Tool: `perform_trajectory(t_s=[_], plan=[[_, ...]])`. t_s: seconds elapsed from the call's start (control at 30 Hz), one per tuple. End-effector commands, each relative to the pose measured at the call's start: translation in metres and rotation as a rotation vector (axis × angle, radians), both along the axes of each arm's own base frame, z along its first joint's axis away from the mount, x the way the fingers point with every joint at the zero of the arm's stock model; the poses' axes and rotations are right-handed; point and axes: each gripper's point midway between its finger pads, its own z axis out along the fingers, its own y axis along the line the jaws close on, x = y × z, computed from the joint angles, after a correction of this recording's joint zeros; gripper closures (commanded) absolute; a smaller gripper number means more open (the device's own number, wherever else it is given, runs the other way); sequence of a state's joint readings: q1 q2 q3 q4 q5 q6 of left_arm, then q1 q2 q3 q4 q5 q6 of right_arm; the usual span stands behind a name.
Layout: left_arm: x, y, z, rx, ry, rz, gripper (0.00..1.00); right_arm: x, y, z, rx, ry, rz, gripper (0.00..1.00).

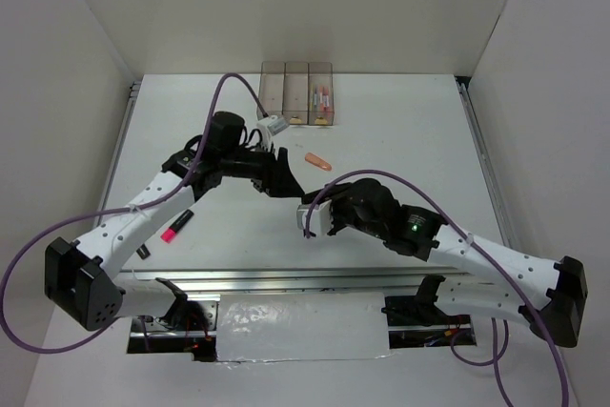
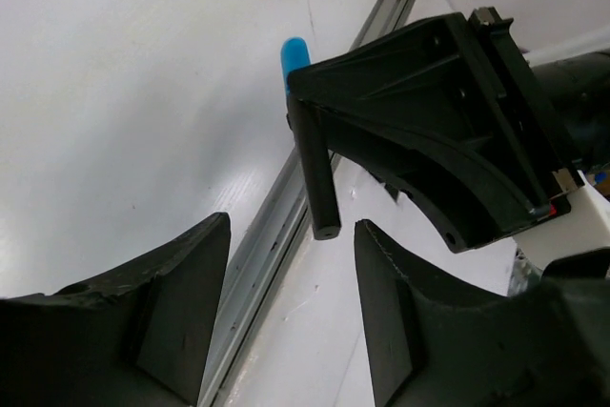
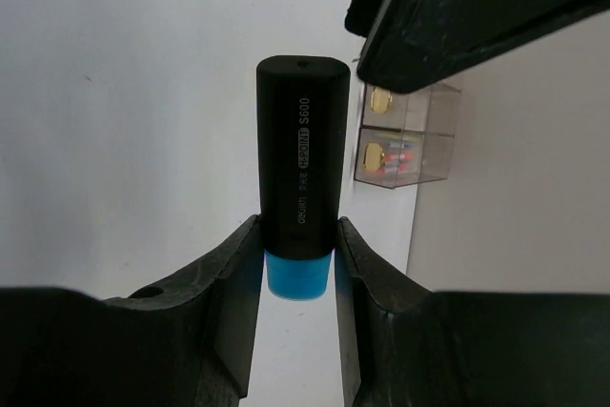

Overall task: Sort the stationery into containers
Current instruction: Pass the stationery from the right arm to the left

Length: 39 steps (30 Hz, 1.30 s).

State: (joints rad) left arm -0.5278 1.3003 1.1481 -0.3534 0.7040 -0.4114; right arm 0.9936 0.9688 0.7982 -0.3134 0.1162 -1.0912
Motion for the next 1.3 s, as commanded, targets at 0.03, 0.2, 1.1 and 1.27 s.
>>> perform_trajectory(t_s=[0.03, 0.2, 1.1, 1.27], plan=[[0.001, -0.002, 0.003, 0.038, -0.065, -0.018, 0.34, 0.007, 0.009, 0.022, 0.026, -0.015, -0.02, 1.0], [-0.002, -0.006, 0.0, 0.04, -0.06, -0.032, 0.36, 0.009, 0.014, 0.022, 0.026, 0.017, -0.035, 1.0], [0.006, -0.006, 0.012, -0.05, -0.029, -0.026, 1.0, 0.018, 0.016, 0.032, 0.104, -0.01, -0.113, 0.35], [0.04, 0.017, 0.012, -0.015, -0.054, 0.116, 1.0, 0.031, -0.004, 0.047, 0.189, -0.051, -0.21, 0.08]])
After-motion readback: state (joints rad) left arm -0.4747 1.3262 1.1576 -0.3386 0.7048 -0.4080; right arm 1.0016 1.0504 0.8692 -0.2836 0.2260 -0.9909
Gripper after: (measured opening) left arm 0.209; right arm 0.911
